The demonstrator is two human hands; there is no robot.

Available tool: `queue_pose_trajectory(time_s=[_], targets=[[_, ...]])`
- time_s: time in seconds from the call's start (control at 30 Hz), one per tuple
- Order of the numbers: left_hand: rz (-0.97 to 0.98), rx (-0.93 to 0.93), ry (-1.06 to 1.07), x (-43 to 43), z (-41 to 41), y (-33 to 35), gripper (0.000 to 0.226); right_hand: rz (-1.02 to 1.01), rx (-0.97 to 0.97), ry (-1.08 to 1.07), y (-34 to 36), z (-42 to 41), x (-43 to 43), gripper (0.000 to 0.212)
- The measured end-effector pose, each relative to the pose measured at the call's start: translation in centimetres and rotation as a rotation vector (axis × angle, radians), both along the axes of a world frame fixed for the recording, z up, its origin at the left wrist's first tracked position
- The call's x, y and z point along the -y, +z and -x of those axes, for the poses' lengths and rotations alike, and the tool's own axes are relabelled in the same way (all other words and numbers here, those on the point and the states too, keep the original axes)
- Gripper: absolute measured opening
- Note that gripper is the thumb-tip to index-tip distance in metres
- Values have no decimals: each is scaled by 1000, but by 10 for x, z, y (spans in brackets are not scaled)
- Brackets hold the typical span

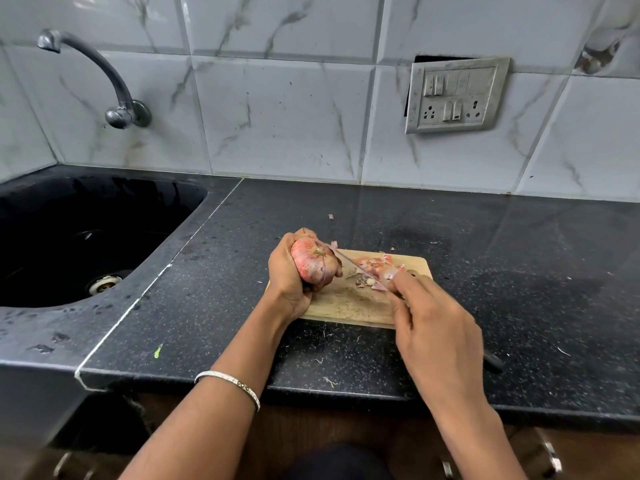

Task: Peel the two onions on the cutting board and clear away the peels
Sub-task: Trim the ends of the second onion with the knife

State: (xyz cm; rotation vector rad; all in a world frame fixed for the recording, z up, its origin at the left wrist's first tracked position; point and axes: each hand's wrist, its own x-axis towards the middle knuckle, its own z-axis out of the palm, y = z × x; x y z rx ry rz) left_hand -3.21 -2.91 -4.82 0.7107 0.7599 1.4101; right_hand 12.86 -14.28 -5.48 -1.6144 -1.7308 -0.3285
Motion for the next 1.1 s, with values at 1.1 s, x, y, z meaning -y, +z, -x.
queue_pose_trajectory(time_s=[1.1], targets=[[-2,-48,12,-2,-1,-4,45,-124,-115,171,-16,-16,-4,26]])
